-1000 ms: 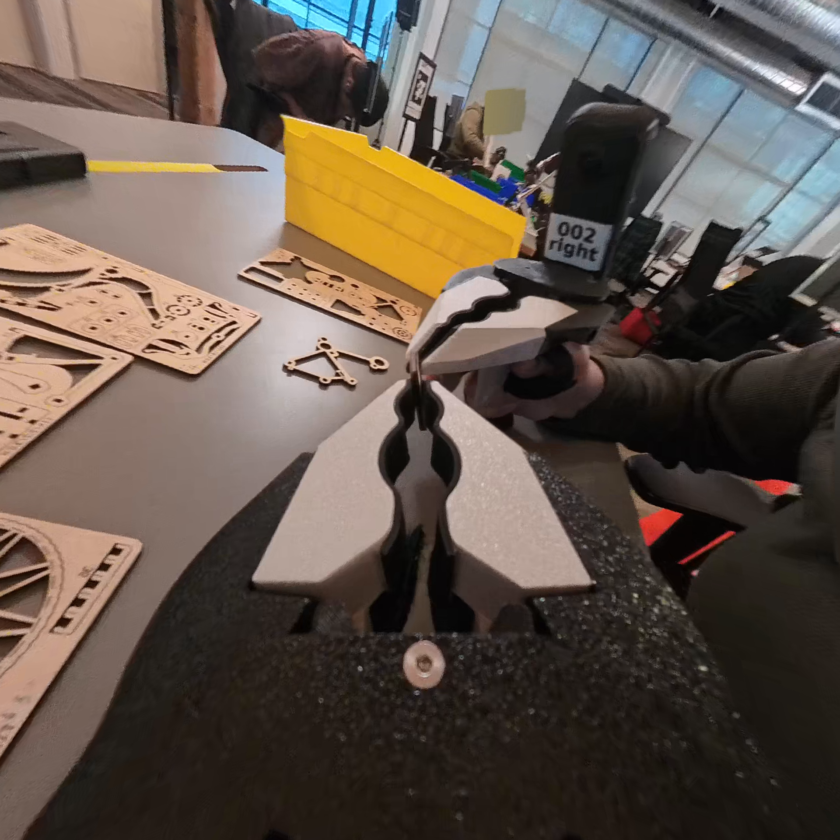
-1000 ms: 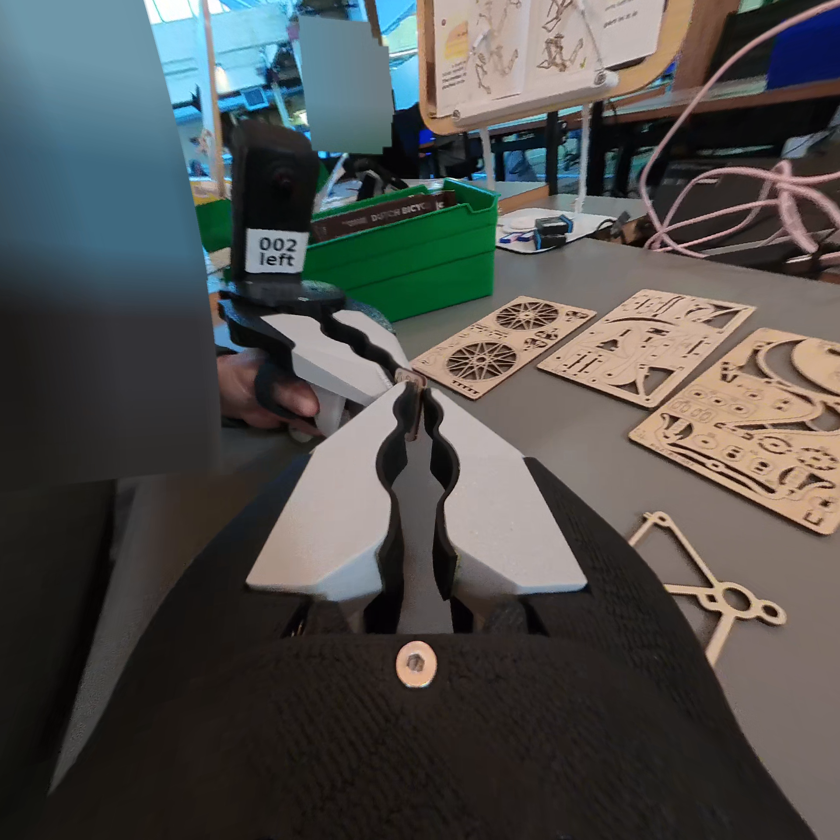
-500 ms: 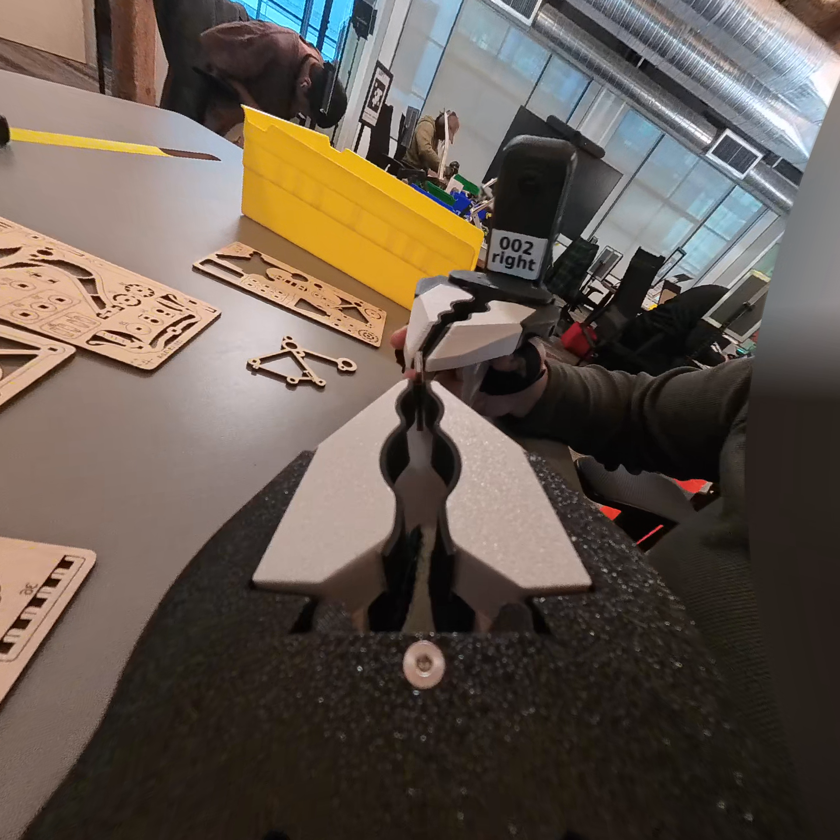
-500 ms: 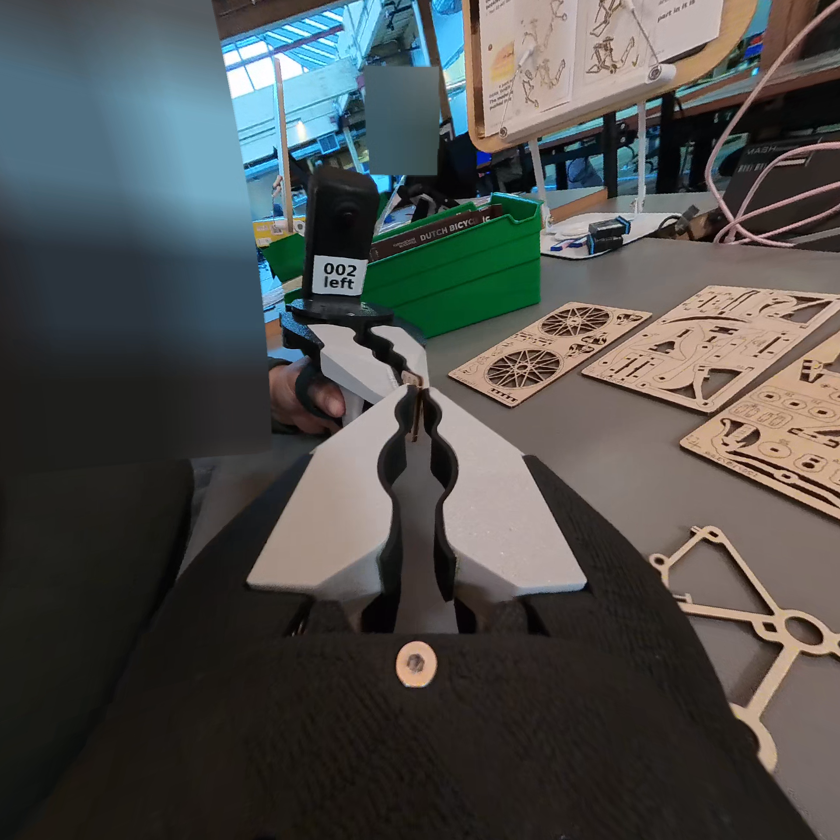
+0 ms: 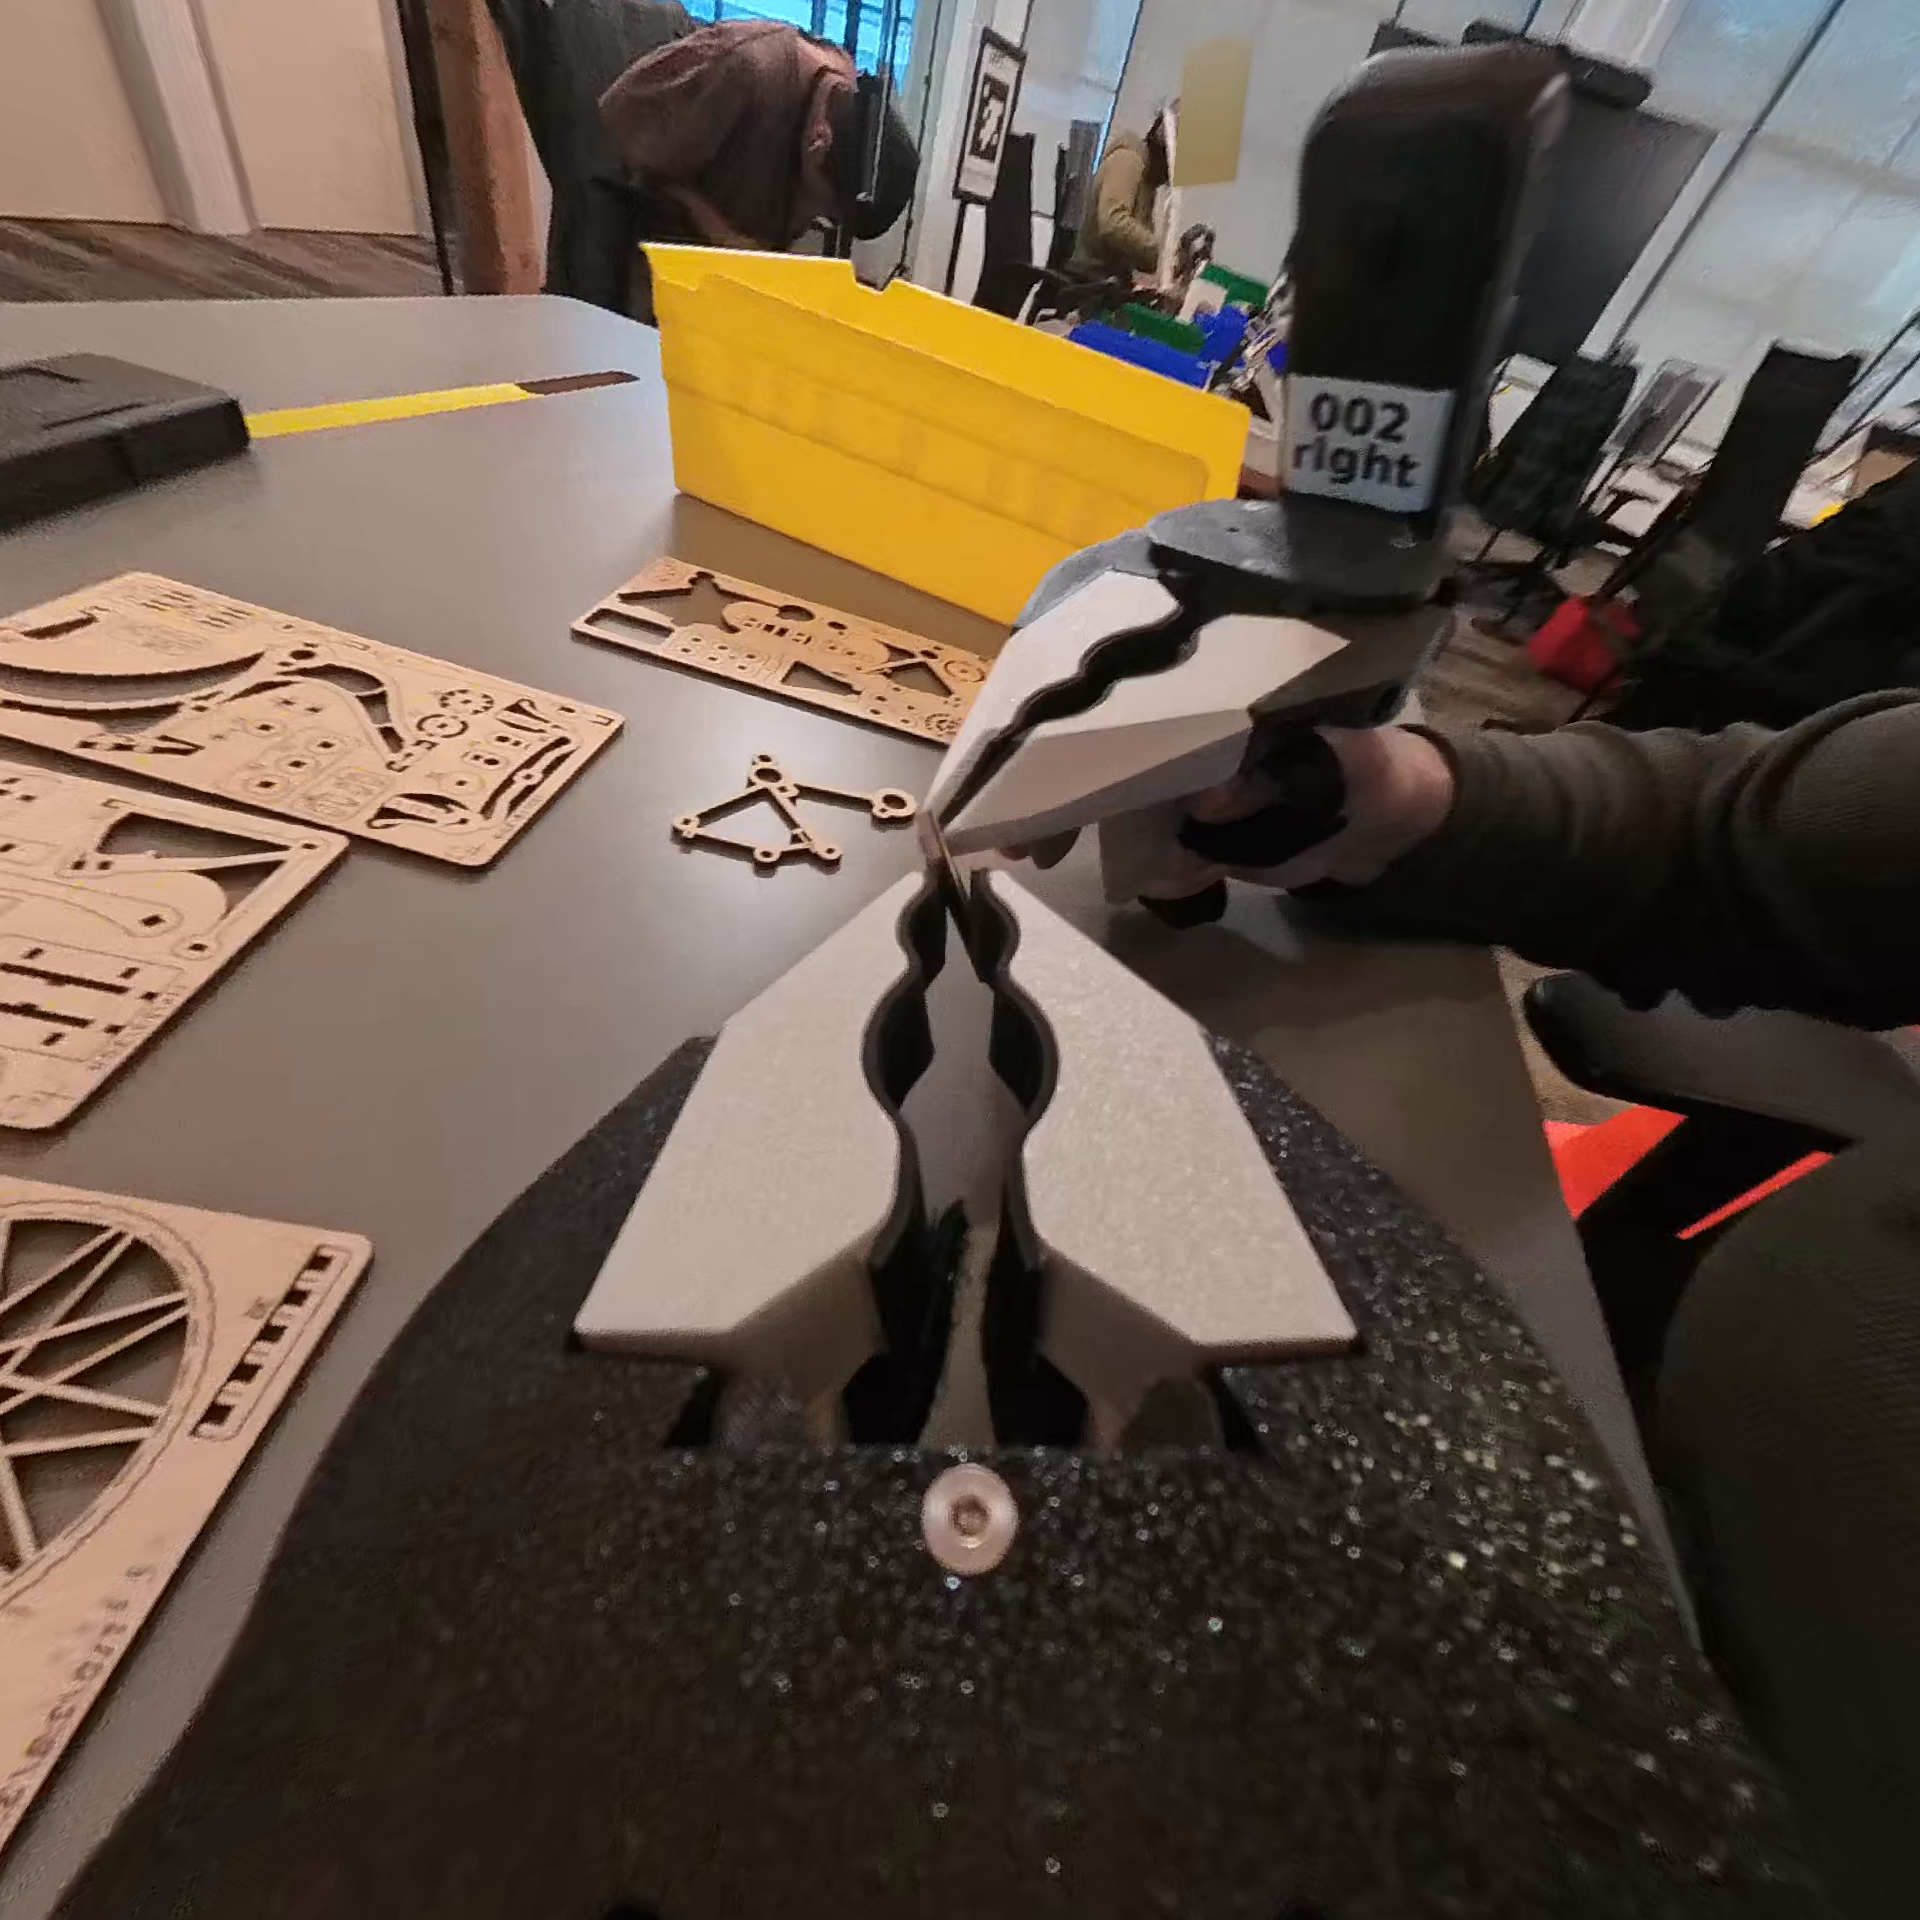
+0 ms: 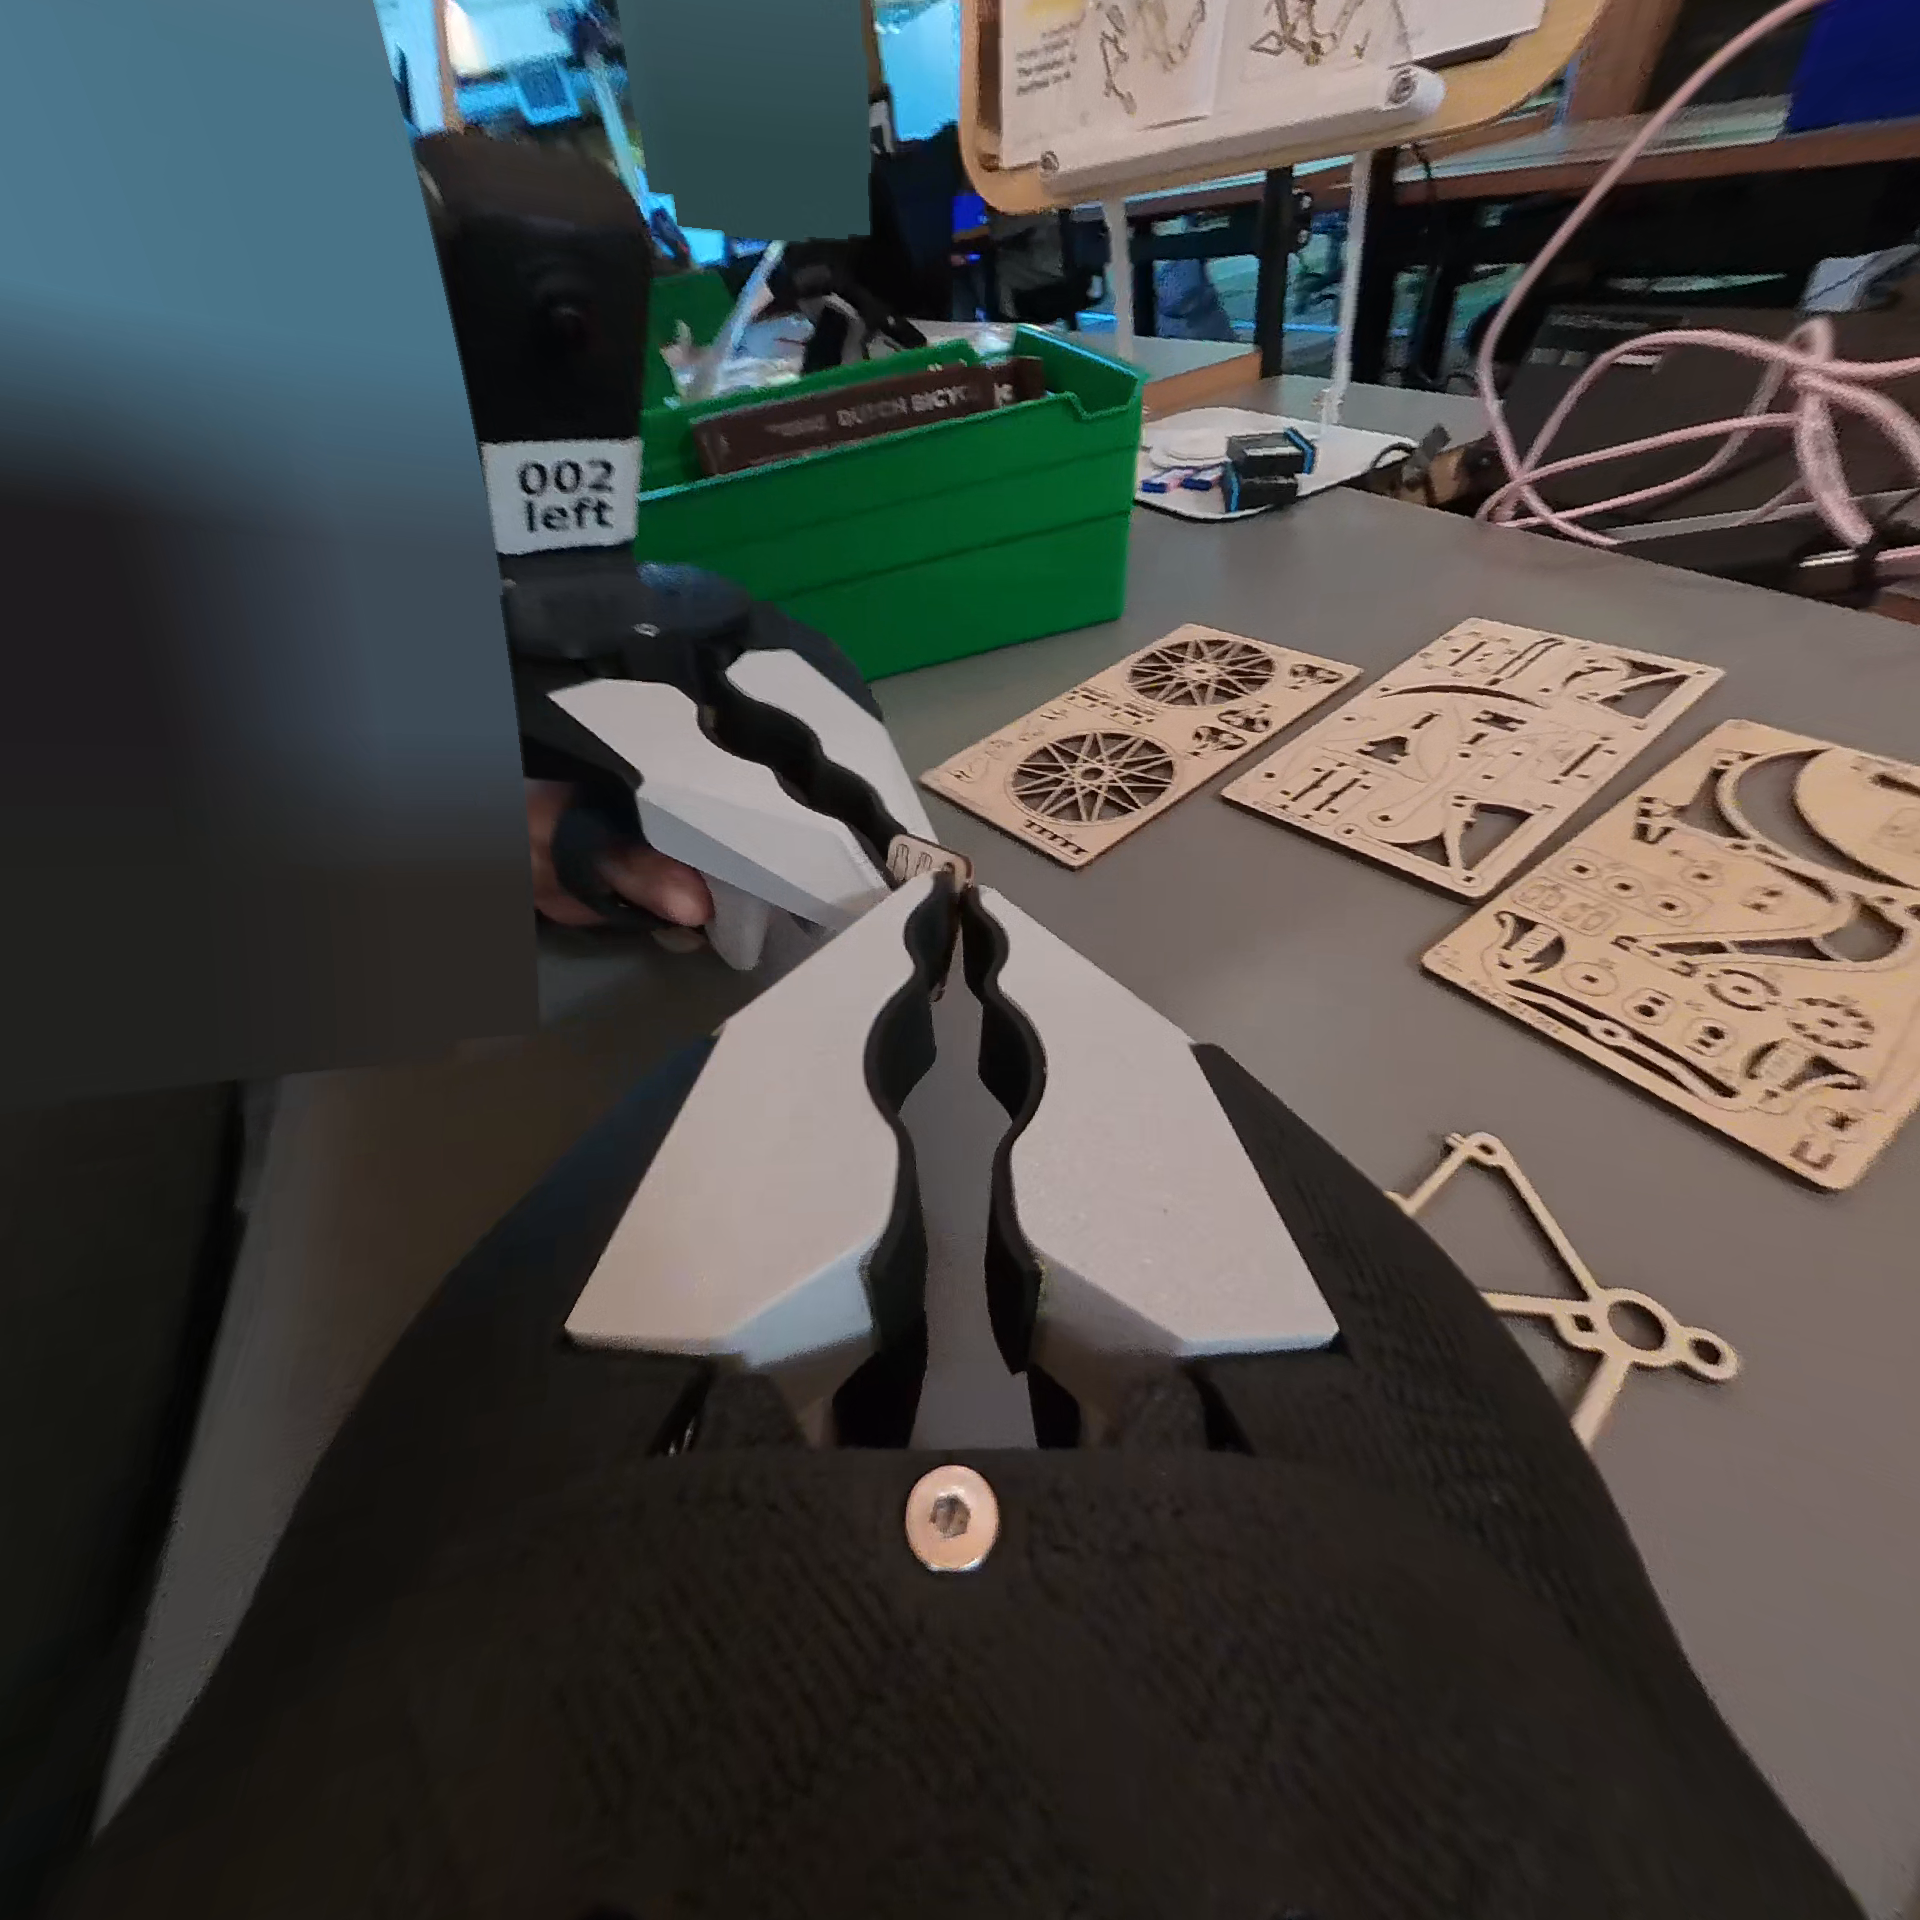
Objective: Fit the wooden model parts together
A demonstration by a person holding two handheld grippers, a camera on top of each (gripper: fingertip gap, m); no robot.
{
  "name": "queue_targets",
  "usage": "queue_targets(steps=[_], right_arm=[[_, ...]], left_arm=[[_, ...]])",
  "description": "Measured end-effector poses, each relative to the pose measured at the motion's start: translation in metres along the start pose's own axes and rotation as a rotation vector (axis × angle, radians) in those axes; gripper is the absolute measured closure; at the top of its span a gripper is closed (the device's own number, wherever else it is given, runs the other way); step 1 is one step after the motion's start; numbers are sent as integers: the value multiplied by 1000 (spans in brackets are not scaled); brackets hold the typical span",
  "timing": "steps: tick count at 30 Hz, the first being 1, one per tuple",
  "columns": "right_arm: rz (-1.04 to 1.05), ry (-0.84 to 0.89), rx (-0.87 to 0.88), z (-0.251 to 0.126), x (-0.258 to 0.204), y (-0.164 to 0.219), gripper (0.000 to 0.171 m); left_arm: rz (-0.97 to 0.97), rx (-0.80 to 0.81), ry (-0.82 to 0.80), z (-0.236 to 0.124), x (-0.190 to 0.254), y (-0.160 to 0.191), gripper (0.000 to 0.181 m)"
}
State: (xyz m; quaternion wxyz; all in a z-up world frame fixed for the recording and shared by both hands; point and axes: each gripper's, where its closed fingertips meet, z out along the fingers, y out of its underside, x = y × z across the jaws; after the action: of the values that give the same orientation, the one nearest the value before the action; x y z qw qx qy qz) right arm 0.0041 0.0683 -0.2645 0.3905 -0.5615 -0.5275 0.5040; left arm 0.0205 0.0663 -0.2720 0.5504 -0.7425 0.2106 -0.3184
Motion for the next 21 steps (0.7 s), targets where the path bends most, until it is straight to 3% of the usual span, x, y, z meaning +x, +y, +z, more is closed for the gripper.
queue_targets(steps=[6, 8, 13, 17, 21], right_arm=[[-209, 191, -21, 4, 7, 0, 171], [-249, 213, 3, 4, 8, -4, 171], [-232, 166, 81, -3, 8, -15, 167], [-203, 118, 59, 0, 4, -11, 157], [-15, -29, 71, 0, -3, -9, 164]], left_arm=[[68, -26, -77, 1, -10, 2, 179], [-2, 0, -51, 1, -13, -1, 180], [-318, 80, 88, -4, -20, -9, 181], [-281, 61, 153, -3, -7, -7, 181], [-288, 44, 229, -3, 3, -6, 181]])
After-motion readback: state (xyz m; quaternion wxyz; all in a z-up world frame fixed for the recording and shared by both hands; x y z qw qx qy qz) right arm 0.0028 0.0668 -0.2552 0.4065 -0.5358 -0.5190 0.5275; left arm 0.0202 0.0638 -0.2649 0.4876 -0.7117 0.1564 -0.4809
